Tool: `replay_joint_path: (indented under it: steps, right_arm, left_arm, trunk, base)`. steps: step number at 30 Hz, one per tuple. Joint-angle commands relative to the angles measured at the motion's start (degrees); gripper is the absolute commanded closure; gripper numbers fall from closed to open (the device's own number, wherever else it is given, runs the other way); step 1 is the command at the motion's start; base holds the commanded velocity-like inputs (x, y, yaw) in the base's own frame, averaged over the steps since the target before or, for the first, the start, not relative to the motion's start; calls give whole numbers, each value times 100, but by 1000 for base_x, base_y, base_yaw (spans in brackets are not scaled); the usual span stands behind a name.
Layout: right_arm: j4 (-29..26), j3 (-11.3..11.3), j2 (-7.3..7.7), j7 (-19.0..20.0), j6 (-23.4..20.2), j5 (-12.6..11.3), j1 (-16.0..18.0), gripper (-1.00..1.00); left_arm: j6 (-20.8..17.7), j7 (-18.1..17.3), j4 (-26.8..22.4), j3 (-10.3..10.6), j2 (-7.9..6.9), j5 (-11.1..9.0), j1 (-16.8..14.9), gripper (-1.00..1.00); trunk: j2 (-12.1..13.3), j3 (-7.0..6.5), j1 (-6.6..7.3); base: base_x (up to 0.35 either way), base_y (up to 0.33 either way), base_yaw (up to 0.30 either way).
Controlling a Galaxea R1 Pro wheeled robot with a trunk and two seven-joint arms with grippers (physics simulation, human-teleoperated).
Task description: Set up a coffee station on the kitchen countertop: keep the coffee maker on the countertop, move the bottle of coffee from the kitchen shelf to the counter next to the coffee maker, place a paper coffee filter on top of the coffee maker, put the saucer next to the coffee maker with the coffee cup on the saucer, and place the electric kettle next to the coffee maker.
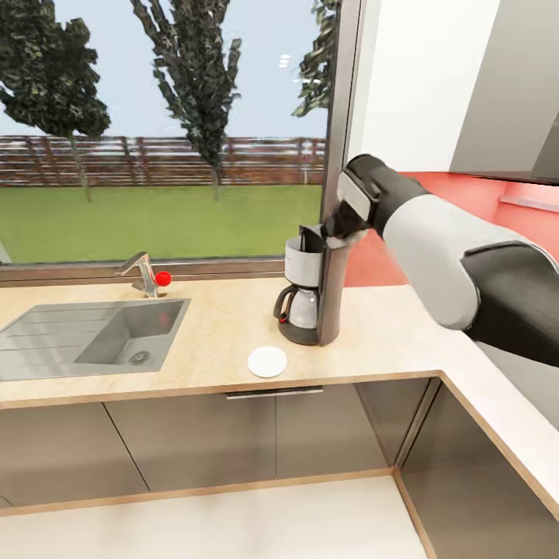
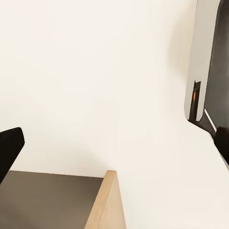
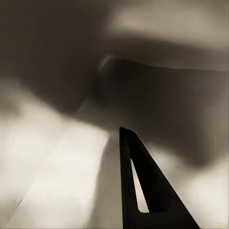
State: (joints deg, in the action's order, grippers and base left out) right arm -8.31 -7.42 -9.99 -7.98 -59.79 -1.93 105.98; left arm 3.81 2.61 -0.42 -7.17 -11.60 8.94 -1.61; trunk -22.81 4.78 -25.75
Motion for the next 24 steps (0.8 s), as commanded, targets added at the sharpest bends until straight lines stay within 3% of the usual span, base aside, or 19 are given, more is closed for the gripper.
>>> replay_joint_path:
  steps: [1, 3, 7, 16, 24]
  right_arm:
    - [148, -23, 0, -21, -21, -216, 143, 100]
    - [354, -23, 0, -20, -21, -493, 337, 100]
    - [600, -17, 0, -20, -21, -686, 469, 100]
    - [698, -23, 0, -20, -21, -712, 488, 100]
    - [700, -30, 0, -20, -21, -711, 493, 100]
  left_arm:
    - [23, 16, 7, -47, 0, 60, -6, -100]
    - [23, 16, 7, -47, 0, 62, -6, -100]
    - [-6, 12, 7, -47, 0, 58, -6, -100]
    - [-38, 11, 7, -36, -12, 54, -6, -100]
    - [-39, 11, 22, -30, -17, 48, 1, -100]
  trunk:
    - [-11, 13, -4]
    - [-11, 13, -4]
    - [-11, 13, -4]
    - [-11, 13, -4]
    - [-11, 13, -4]
  base:
    - [0, 0, 0]
    - [0, 0, 0]
    - [0, 0, 0]
    - [14, 0, 0]
    - [197, 25, 0]
